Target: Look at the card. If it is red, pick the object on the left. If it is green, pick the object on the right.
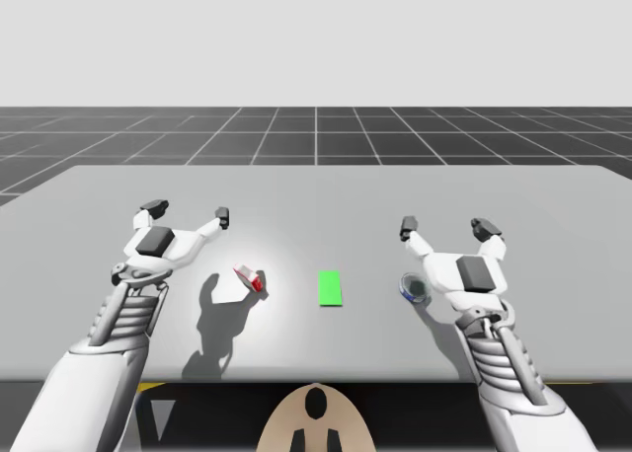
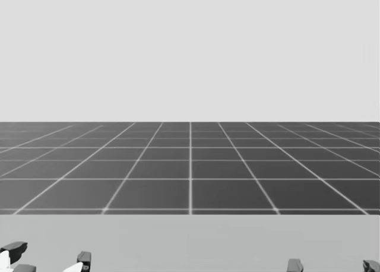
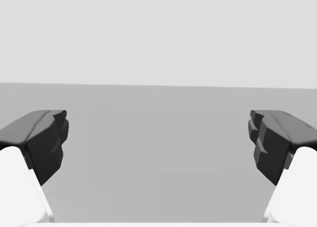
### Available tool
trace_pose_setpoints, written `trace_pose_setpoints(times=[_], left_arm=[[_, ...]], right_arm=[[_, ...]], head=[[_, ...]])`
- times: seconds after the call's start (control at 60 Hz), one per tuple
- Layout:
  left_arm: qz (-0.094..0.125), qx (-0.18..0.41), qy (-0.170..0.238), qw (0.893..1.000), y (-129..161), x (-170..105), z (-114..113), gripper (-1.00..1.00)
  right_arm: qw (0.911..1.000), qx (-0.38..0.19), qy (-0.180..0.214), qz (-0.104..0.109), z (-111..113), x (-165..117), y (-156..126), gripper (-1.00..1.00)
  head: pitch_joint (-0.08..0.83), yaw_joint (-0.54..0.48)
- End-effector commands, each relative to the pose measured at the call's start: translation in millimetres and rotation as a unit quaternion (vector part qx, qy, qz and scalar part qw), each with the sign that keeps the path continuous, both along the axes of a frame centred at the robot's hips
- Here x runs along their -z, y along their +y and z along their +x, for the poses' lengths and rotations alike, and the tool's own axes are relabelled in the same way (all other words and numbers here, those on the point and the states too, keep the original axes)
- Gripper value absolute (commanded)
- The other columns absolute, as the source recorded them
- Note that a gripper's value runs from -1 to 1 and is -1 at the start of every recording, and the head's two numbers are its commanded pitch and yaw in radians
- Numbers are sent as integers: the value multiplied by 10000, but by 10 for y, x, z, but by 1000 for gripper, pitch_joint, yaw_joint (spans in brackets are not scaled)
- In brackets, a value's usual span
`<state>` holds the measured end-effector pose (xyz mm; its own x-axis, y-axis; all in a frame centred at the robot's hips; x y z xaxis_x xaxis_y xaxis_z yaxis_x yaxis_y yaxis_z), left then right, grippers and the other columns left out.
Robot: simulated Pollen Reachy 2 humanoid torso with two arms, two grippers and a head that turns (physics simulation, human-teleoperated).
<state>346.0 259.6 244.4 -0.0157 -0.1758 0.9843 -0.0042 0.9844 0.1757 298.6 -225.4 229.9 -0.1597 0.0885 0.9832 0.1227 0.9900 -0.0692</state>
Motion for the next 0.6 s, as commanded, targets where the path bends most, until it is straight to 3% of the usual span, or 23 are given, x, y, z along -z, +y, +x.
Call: trace_pose_setpoints(times=[0.017,0.117,0.317,0.6], left_arm=[[5,-6,-15,10000,6,-6,-3,-1000],[-4,-14,-19,10000,11,-12,-4,-1000],[20,-11,-11,10000,16,-7,1,-1000],[118,22,-5,9999,6,-8,6,-1000]], right_arm=[[9995,285,-120,65,-19,28,58,-1000],[9998,-89,-142,128,-27,1,57,-1000],[9999,52,9,97,-8,-9,43,-1000],[10000,5,57,-44,17,19,33,-1000]], head=[[11,4],[51,4],[273,-8],[509,-44]])
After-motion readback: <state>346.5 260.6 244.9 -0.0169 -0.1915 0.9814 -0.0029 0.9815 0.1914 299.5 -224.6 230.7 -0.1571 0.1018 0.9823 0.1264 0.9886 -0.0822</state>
